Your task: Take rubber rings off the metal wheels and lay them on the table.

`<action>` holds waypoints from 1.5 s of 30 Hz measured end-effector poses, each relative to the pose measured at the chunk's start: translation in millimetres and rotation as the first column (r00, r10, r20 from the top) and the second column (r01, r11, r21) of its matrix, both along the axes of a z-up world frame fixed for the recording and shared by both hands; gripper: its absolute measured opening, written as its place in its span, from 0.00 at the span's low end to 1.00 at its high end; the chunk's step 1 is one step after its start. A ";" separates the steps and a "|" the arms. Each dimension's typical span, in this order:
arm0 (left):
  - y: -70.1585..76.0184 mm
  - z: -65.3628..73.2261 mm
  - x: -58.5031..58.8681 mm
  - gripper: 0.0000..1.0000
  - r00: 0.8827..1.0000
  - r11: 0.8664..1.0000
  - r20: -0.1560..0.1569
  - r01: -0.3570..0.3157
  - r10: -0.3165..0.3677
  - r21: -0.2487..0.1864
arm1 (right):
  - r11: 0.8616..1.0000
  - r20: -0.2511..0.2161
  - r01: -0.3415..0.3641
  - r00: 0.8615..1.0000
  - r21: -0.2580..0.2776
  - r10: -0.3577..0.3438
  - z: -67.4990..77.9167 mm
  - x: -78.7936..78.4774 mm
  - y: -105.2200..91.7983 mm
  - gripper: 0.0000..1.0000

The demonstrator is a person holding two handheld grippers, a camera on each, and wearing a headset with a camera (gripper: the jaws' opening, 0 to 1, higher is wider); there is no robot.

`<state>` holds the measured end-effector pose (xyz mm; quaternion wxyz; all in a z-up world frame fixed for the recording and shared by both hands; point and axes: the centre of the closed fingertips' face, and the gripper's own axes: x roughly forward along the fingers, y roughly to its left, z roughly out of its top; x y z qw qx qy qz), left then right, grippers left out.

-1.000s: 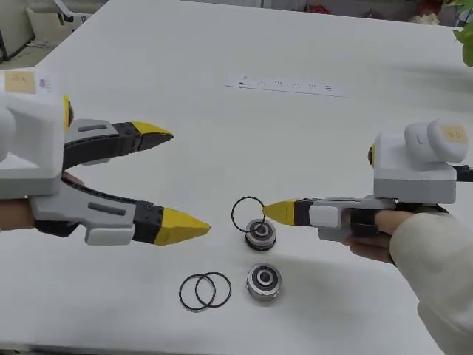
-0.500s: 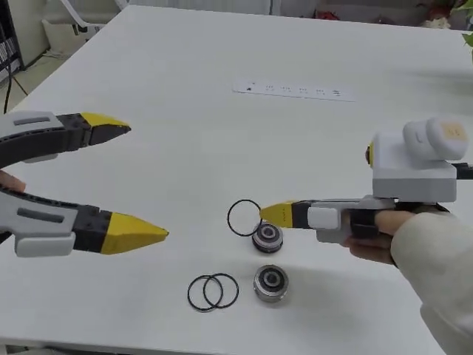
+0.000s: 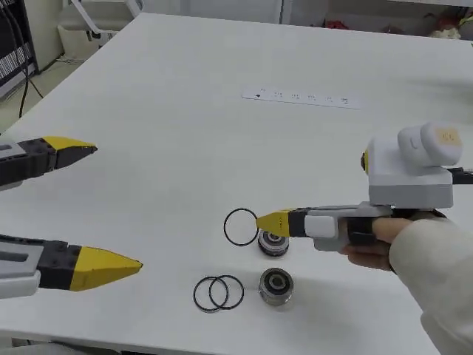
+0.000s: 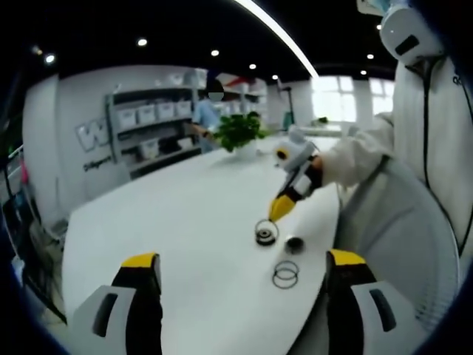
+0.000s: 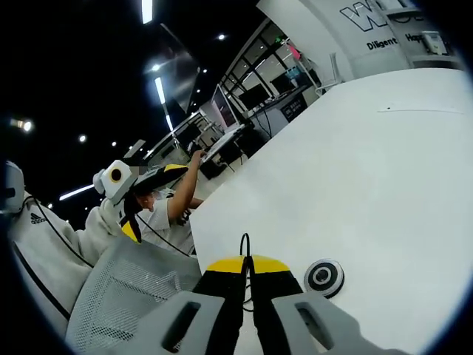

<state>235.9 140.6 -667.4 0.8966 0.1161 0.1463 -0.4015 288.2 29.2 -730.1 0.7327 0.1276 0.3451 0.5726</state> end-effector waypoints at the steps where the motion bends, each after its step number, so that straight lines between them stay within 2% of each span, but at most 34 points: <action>1: 0.2 -1.8 -1.1 0.94 1.000 1.000 -0.004 -0.002 0.002 0.000 | 1.000 0.000 -0.004 1.000 -0.001 0.004 -0.1 -1.0 0.8 0.00; 5: 0.4 -12.1 -6.0 0.96 0.999 1.000 -0.035 -0.008 0.008 -0.001 | 1.000 -0.001 -0.026 1.000 -0.011 0.026 -2.1 -6.5 4.8 0.00; 13: 0.5 -29.7 -10.6 0.96 0.997 1.000 -0.073 -0.014 0.014 -0.001 | 0.998 -0.011 -0.061 0.998 -0.032 0.061 -8.3 -15.2 10.3 0.00; 17: 1.1 -46.4 -12.7 0.96 0.994 1.000 -0.109 -0.014 0.017 0.026 | 0.997 -0.032 -0.073 0.997 -0.037 0.072 -12.5 -20.0 12.6 0.00; 21: -1.7 -57.9 -16.1 0.96 0.989 1.000 -0.150 -0.007 0.009 0.016 | 0.995 -0.042 -0.089 0.995 -0.049 0.087 -17.1 -24.5 15.9 0.00; 23: -3.7 -61.7 -17.5 0.96 0.987 1.000 -0.158 0.000 0.003 0.018 | 0.993 -0.053 -0.102 0.994 -0.053 0.099 -20.4 -28.4 17.8 0.00; 27: -4.3 -65.5 -19.0 0.96 0.985 1.000 -0.172 0.007 -0.004 0.017 | 0.989 -0.057 -0.123 0.991 -0.075 0.119 -27.8 -31.7 19.6 0.00; 34: -7.2 -67.3 -19.4 0.96 0.984 1.000 -0.180 0.014 -0.012 0.012 | 0.984 -0.070 -0.145 0.988 -0.103 0.139 -39.1 -38.9 22.1 0.00; 40: -10.3 -68.8 -21.3 0.95 0.981 1.000 -0.193 0.018 -0.016 0.010 | 0.976 -0.064 -0.158 0.987 -0.151 0.149 -54.6 -43.8 24.1 0.00; 45: -11.3 -67.9 -21.7 0.95 0.981 1.000 -0.195 0.015 -0.014 0.004 | 0.978 -0.064 -0.137 0.990 -0.155 0.129 -57.0 -40.8 25.6 0.00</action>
